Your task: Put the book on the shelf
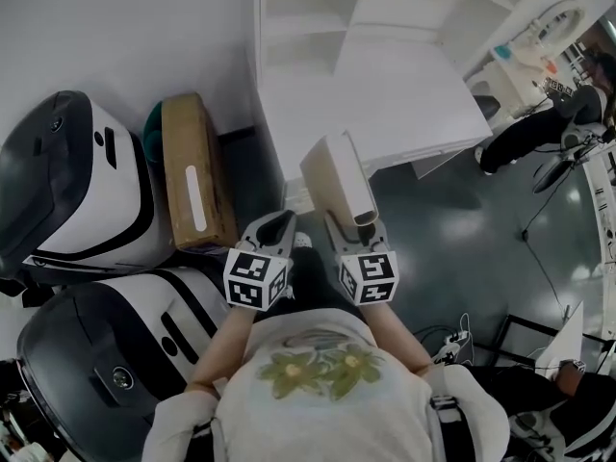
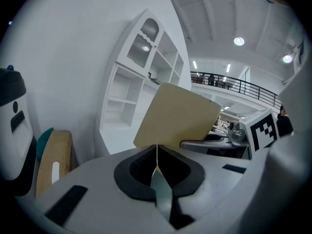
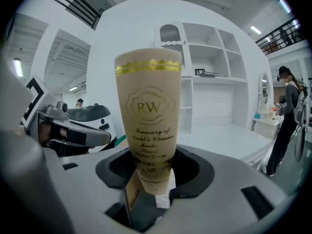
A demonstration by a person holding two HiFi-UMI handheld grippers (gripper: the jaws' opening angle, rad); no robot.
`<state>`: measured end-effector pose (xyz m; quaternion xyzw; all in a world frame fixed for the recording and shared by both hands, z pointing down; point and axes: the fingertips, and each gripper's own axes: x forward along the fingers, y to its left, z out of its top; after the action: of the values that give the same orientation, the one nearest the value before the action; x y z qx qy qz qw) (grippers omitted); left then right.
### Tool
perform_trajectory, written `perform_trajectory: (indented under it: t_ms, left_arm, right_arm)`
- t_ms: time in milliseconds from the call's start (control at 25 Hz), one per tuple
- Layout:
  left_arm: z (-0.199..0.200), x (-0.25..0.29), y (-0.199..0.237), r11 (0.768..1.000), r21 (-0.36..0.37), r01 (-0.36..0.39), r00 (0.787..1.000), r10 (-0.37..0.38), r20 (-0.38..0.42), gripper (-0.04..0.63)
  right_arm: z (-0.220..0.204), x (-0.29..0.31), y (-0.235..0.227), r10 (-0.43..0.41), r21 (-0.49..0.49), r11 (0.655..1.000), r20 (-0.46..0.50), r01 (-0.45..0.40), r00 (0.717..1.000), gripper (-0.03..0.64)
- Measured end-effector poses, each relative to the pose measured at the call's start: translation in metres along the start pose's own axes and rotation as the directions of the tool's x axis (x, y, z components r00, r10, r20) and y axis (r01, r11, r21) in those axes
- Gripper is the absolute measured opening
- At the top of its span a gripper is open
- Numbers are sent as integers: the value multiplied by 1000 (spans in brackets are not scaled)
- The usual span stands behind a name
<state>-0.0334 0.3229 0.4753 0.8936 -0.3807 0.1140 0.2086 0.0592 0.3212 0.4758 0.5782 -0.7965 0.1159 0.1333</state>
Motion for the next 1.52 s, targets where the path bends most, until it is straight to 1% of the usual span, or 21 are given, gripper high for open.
perform_trajectory:
  t_ms: [320, 600, 1000, 1240, 1520]
  left_arm:
    - [22, 40, 27, 1000, -2, -11, 1000, 11, -15, 34]
    - [41, 77, 47, 999, -9, -32, 999, 31, -24, 35]
    - [64, 121, 76, 996, -35, -85, 996, 84, -26, 35]
    - [76, 140, 94, 990, -53, -130, 991, 129, -23, 35]
    - [83, 161, 112, 979, -99, -179, 984, 179, -11, 34]
  right_arm:
    - [17, 50, -26, 24, 13, 1000, 4, -24, 1000, 224]
    - [30, 93, -49, 56, 10, 998, -13, -56, 998, 224]
    - [42, 149, -77, 111, 1, 994, -40, -111, 993, 224]
    - [47, 182, -90, 146, -16, 989, -55, -147, 988, 224]
    - [52, 215, -103, 191, -38, 980, -67, -194, 979, 224]
